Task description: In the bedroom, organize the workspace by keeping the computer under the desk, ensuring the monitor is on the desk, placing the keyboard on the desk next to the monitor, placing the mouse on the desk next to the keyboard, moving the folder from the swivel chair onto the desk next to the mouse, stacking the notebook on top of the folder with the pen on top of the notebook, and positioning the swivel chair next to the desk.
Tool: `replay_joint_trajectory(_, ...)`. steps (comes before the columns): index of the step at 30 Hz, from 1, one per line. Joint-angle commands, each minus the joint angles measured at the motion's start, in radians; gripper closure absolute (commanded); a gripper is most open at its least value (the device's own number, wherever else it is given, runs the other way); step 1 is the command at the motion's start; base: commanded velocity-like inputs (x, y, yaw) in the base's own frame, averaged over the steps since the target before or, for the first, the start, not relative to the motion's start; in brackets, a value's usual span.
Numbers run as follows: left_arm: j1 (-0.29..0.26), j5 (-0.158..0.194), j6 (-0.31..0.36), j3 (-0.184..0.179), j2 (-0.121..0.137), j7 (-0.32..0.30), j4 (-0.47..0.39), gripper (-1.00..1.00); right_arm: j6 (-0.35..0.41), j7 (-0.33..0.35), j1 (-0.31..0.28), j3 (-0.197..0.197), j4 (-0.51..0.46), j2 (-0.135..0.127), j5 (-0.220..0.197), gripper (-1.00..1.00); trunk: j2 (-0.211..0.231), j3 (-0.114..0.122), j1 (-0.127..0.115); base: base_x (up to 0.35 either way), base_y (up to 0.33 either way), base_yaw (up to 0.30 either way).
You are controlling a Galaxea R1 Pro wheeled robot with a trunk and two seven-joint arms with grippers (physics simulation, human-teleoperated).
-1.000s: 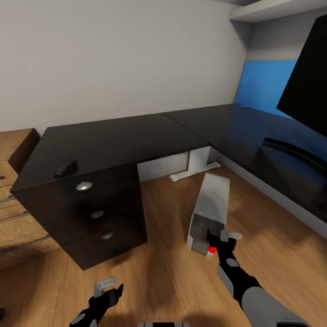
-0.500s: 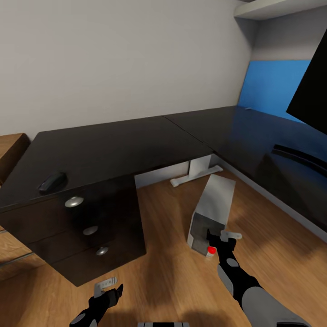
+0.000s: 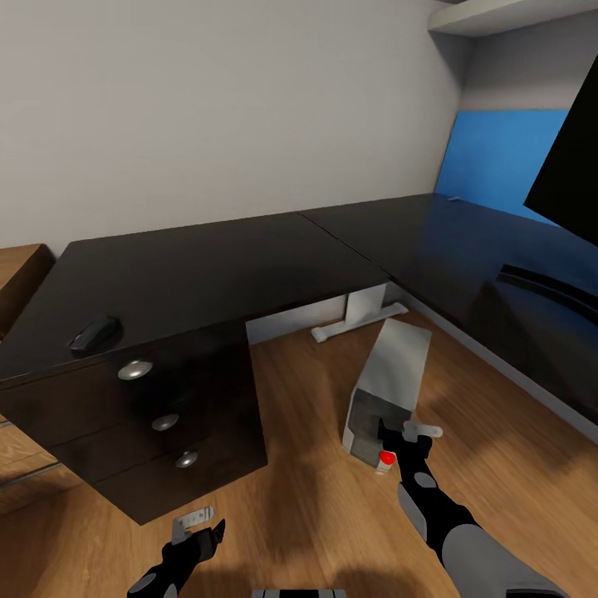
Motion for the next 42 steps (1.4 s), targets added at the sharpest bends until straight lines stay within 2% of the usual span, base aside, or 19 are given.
replay_joint_trajectory(1,0.000,0.009,0.000,0.004,-0.001,-0.006,0.000,-1.00,-0.006,0.001,-0.001,-0.005,0.000,0.000,-0.004,-1.00,0.000,-0.001,0.000,0.000,0.000,0.000)
replay_joint_trajectory(25,0.000,0.009,0.000,0.004,-0.001,-0.009,0.000,-1.00,-0.010,0.001,-0.001,-0.003,-0.003,0.000,-0.004,-1.00,0.000,-0.001,0.000,0.000,0.000,0.000)
replay_joint_trajectory(42,0.000,0.009,0.001,0.003,-0.002,-0.009,0.000,-1.00,-0.009,0.001,-0.001,-0.002,-0.003,0.000,-0.003,-1.00,0.000,-0.001,0.000,0.081,0.000,0.000)
